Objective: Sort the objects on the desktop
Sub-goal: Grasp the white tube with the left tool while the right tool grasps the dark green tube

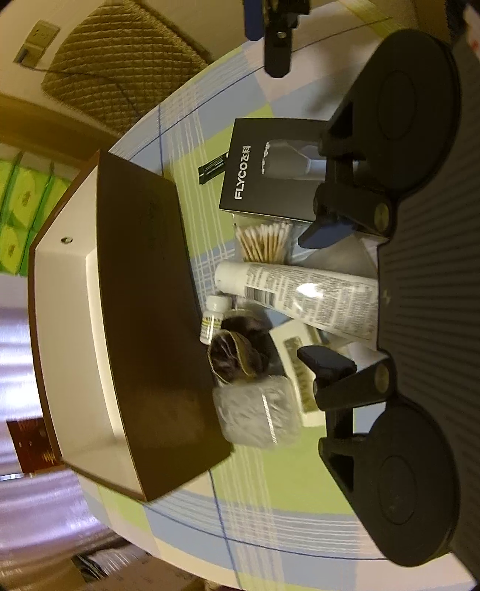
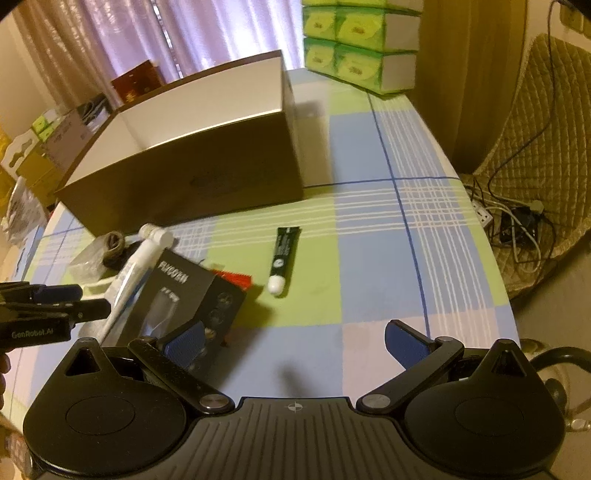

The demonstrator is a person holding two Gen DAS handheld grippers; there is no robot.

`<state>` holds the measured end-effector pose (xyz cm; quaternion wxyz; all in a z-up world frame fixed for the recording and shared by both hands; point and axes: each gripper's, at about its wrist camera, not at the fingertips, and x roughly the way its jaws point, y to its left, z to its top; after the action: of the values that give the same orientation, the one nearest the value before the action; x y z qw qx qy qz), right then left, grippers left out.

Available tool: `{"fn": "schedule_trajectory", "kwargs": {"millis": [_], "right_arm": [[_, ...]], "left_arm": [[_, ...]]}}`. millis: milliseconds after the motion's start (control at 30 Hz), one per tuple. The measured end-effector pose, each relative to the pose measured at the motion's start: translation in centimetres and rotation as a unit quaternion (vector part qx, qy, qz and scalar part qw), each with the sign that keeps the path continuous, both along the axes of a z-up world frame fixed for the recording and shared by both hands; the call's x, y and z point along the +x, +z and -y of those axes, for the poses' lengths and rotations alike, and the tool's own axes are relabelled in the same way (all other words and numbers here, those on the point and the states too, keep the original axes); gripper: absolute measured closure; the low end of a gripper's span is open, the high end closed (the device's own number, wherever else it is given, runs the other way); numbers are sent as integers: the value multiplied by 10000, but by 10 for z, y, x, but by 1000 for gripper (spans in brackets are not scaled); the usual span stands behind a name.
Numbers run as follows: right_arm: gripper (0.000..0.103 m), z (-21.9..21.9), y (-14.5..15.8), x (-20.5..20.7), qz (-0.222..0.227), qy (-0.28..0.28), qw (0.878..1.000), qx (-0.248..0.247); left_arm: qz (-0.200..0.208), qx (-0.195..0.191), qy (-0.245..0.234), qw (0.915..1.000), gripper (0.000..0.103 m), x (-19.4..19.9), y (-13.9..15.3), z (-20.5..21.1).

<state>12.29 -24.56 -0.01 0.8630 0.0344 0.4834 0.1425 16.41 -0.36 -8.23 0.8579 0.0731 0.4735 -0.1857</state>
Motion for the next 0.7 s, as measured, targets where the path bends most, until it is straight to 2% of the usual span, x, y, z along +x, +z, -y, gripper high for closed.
{"fn": "schedule_trajectory", "kwargs": {"millis": [167,433,533,700], "right_arm": [[2,4,-5,11,43,-213,9998,48],[4,5,-10,23,59,-395,9991,167],[9,5,-12,27,40,-399,9990,190],[16,3,-16,33,-9,-383,9990,225]], "left_arm": [[-72,12,-204,9998,67,15,-8,6],[-219,23,-584,9981,67,32,-20,15],[-288,44,-650,9975,73,38,-26,16],[-259,23,-789,9965,73,40,-28,16]]}}
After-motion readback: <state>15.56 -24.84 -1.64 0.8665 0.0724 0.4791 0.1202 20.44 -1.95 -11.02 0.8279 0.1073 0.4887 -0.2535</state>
